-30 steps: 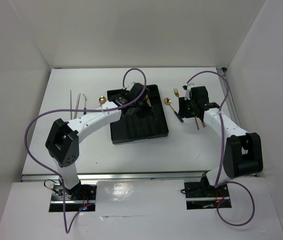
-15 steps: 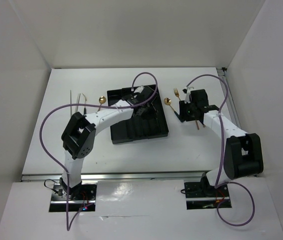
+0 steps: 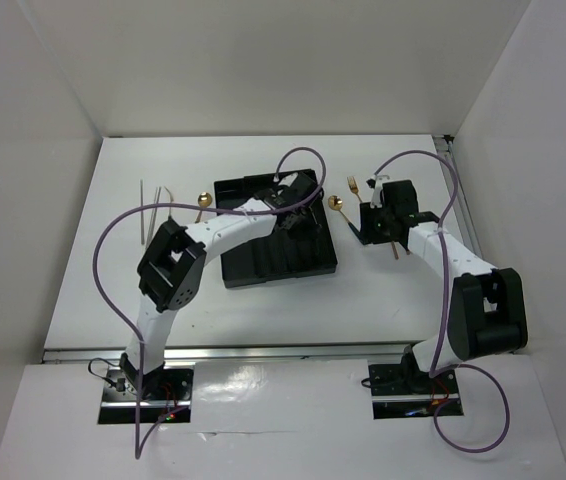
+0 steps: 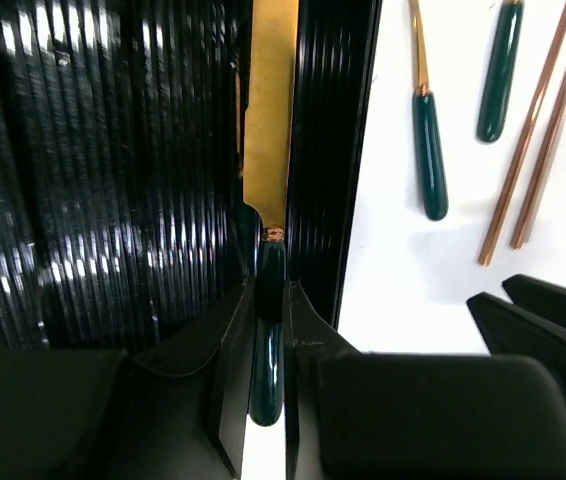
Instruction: Sort the eating utensils into containers
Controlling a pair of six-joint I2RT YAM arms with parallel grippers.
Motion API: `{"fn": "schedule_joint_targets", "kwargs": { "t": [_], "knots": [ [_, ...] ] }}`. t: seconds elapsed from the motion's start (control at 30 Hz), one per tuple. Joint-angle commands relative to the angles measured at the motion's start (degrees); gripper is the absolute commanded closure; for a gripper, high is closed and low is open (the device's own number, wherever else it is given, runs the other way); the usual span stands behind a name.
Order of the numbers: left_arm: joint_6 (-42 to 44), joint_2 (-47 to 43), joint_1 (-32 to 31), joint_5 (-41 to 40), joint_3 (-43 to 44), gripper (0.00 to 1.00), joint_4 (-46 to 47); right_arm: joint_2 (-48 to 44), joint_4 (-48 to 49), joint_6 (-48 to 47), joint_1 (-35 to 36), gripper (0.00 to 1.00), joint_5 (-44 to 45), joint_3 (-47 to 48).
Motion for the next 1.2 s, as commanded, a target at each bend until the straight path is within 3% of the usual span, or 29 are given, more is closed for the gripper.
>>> {"fn": "schedule_joint_targets", "kwargs": {
  "t": [0.0, 0.47, 0.57, 0.77, 0.87, 1.0, 1.17],
  "knots": [
    [1.5, 1.2, -0.5, 1.8, 3.6, 1.00, 0.5, -2.2, 1.4, -0.5, -0.4, 0.57, -0.1, -0.2],
    [2.1, 5.7, -1.0, 4.7, 6.3, 0.99, 1.7, -1.7, 1.4, -0.5, -2.0, 0.57, -0.6, -0.2],
    [2.1, 6.2, -1.0, 5.4, 6.8, 0.67, 2.2, -1.7, 1.4, -0.5, -2.0, 0.57, -0.6, -0.2],
    [3.4, 6.8, -1.0, 4.8, 7.3, 0.35, 2.8, -1.7, 1.4, -0.5, -2.0, 0.57, -0.6, -0.2],
    [5.6, 4.6, -1.0, 3.5, 7.3, 0.26, 3.4, -1.7, 1.4, -0.5, -2.0, 0.57, -0.6, -0.2],
    [10.1, -1.0, -1.0, -2.1, 6.1, 0.20, 5.1, -1.7, 2.6, -1.1, -2.0, 0.57, -0.6, -0.2],
    [15.3, -9.7, -1.0, -4.5, 1.7, 0.08, 6.4, 1.2, 4.6, -4.5, -2.0, 0.45, -1.4, 0.4]
  ]
}}
